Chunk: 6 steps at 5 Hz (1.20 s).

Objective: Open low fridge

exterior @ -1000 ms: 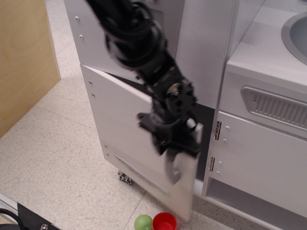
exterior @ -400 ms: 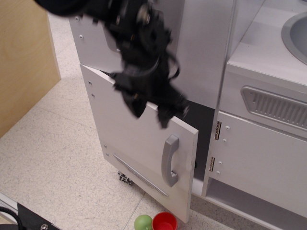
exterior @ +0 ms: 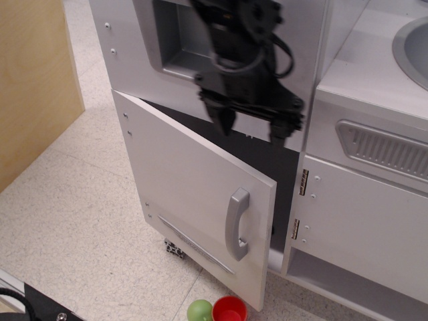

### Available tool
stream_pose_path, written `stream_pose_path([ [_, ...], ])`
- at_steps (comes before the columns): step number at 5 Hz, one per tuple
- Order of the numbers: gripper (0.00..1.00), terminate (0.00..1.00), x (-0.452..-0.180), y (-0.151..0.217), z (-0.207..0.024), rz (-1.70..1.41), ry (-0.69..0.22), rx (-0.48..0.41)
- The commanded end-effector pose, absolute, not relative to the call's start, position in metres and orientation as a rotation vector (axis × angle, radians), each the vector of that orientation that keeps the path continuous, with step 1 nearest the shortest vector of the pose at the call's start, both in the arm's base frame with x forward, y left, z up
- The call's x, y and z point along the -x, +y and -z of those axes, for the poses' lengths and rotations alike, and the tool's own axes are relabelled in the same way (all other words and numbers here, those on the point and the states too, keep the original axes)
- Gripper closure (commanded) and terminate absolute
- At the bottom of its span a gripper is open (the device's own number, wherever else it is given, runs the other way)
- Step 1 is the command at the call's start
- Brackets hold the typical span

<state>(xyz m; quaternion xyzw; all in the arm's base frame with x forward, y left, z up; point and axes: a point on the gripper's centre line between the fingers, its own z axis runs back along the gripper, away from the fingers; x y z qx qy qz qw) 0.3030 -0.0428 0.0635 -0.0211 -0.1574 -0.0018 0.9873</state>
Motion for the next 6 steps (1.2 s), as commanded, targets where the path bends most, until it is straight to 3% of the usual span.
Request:
stream_pose_path([
  [1, 0.0, 0.0, -0.321, -0.056, -0.029, 0.024, -0.313, 0.002],
  [3, 0.0, 0.0, -0.304, -0.04, 0.011, 0.033, -0.269, -0.053],
  [6, 0.0, 0.0, -0.252, 0.014, 0.029, -0.006, -0.166, -0.108],
])
